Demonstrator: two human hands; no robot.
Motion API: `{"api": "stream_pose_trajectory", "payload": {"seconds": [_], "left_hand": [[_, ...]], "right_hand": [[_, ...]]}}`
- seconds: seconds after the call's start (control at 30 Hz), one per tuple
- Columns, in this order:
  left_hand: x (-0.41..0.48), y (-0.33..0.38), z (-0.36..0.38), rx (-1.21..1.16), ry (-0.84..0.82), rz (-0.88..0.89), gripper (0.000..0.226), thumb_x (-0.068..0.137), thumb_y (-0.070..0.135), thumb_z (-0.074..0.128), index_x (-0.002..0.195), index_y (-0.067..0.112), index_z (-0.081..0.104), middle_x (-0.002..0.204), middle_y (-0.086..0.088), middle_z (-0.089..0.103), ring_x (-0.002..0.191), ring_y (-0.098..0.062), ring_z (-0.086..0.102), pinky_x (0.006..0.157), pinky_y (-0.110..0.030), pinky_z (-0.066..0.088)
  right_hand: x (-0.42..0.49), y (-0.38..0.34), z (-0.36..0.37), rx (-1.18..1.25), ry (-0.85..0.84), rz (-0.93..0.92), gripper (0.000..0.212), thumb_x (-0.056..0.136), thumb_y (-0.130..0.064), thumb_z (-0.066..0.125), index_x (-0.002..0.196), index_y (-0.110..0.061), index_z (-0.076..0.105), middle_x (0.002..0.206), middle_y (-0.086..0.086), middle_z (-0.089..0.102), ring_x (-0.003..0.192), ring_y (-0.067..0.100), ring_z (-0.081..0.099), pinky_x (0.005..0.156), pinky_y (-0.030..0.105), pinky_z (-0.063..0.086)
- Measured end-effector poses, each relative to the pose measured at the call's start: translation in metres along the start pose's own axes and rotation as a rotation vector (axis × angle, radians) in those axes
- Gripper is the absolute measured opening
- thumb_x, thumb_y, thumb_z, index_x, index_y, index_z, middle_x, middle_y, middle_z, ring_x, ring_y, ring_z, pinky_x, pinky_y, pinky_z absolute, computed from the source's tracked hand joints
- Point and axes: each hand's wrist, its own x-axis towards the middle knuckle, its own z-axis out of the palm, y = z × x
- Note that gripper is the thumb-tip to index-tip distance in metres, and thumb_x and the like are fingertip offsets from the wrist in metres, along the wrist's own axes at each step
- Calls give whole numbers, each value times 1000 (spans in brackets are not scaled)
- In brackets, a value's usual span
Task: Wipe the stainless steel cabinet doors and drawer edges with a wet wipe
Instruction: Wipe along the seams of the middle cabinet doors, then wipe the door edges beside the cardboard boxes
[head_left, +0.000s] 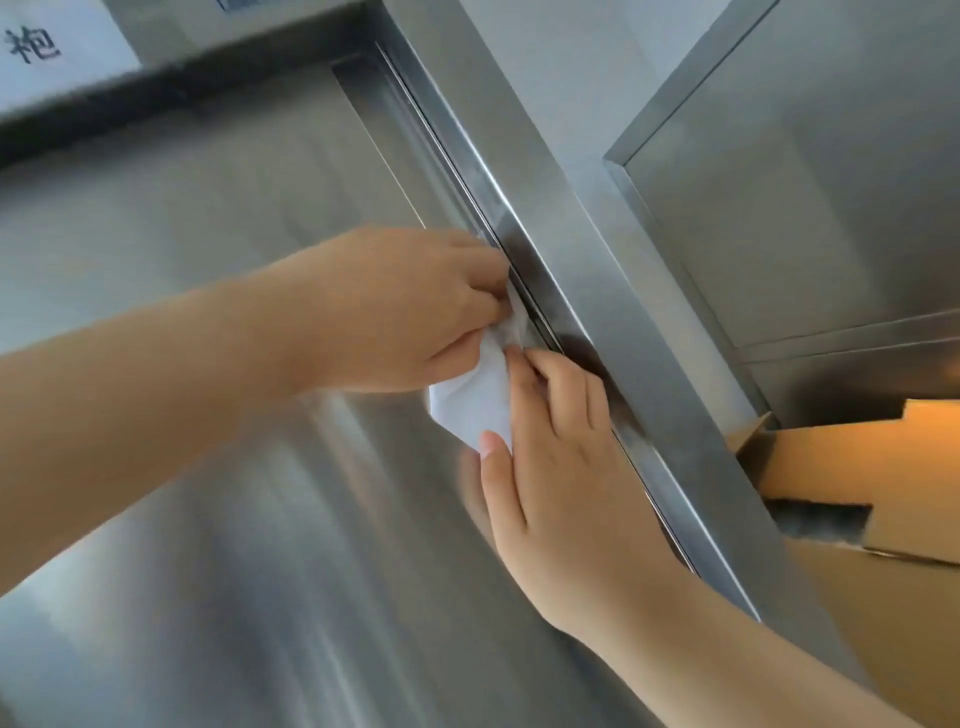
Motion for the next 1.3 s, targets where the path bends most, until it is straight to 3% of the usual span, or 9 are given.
{"api": "stream_pose_trajectory", "payload": {"seconds": [0.1,0.23,0.37,0.57,0.73,0.83,1.0,1.2,1.3], "left_hand": [[-1,52,19,-58,-5,105,65,88,34,11,106,10,68,106,-5,59,103,-25,54,73,-40,53],[3,134,49,-2,-6,238,59,90,32,15,95,17,72,93,2,59,89,-19,57,72,-30,51],[6,223,76,17,-64,421,12,73,32,60,68,27,69,80,5,58,75,-16,54,71,-26,45],[18,355,113,-55,-206,429,30,88,26,45,107,11,63,113,-10,51,105,-27,47,103,-45,35],[16,420,128,-78,-268,465,37,94,25,37,114,4,60,121,-15,48,114,-31,46,101,-47,38],[14,436,133,-75,-274,476,39,95,26,37,113,4,62,122,-17,50,116,-33,46,100,-44,42],[14,429,138,-228,-251,465,23,87,19,46,96,16,68,103,-6,51,98,-25,47,85,-35,47],[13,403,124,-309,-250,355,11,70,18,62,66,25,69,80,6,56,80,-18,50,69,-26,45],[8,386,113,-278,-196,298,24,66,8,49,55,23,63,67,6,51,71,-16,49,64,-25,42]], "right_hand": [[-55,24,4,-3,-23,37,55,89,-29,29,135,-2,40,131,8,38,113,24,42,95,32,43],[-142,60,11,21,-110,123,56,89,-25,32,141,-3,34,138,7,32,120,23,41,99,33,42],[-228,89,16,15,-244,262,59,90,-24,32,144,-3,28,145,8,28,133,23,34,106,36,38],[-324,121,13,-30,-440,447,57,89,-15,43,143,2,31,147,13,29,134,26,37,107,32,36],[-373,141,8,-130,-603,508,49,94,-18,43,140,-2,37,148,11,30,134,22,37,108,26,35],[-382,148,6,-157,-663,511,48,98,-24,32,144,-11,31,151,4,24,136,14,32,107,17,29],[-376,150,3,-73,-515,586,37,94,-7,41,130,-11,48,134,3,45,119,17,49,88,8,36],[-362,146,2,-74,-269,521,37,83,3,63,119,-5,57,112,6,61,104,15,57,87,21,47],[-357,144,2,-60,-213,526,32,85,-5,63,116,-5,59,108,5,62,98,19,61,77,28,55]]}}
